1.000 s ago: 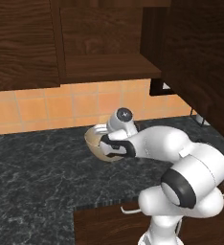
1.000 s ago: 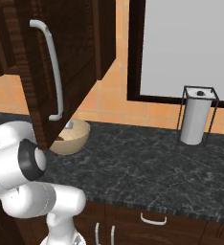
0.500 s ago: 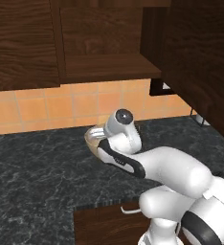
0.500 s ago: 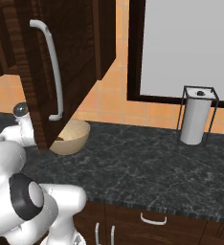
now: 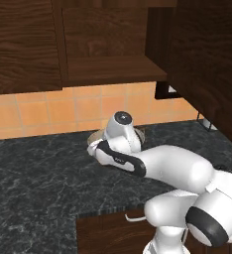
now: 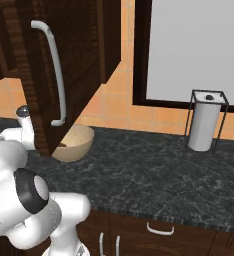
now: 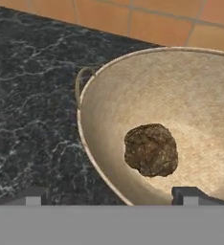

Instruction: Open the cabinet, pick up the bread from the cabinet and place it in the basket. Then move the basket to the dining counter.

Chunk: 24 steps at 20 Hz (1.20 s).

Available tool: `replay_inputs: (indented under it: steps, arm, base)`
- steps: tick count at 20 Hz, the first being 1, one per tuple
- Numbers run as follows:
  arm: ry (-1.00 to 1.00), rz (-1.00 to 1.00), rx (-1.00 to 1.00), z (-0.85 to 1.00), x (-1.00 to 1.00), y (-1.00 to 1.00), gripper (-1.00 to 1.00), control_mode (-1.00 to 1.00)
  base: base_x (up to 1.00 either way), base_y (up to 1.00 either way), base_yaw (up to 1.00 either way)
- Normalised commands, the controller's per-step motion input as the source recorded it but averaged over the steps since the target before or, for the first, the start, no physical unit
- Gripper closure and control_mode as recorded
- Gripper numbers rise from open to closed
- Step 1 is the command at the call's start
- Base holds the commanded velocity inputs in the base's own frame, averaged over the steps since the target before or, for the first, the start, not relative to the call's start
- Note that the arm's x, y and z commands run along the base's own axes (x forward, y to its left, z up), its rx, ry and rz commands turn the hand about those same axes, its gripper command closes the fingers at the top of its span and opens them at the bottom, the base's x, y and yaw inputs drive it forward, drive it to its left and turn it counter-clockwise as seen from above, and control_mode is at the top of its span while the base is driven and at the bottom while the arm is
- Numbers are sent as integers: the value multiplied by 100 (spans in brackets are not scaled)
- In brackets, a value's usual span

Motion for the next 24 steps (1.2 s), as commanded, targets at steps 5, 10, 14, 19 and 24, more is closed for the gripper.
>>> replay_inputs:
  steps: [5, 10, 14, 19, 24]
  arm:
    - [1, 8, -20, -45, 40, 12, -100, -100]
    - [7, 5, -14, -51, 2, -5, -100, -100]
    - [4, 9, -7, -41, 2, -3, 100, -100]
    - [5, 14, -7, -41, -48, -29, 100, -100]
    - [1, 18, -7, 20, -86, -30, 100, -100]
  base:
    - [0, 0, 0]
    - [0, 0, 0]
    - [0, 0, 0]
    - [0, 0, 0]
    - [0, 0, 0]
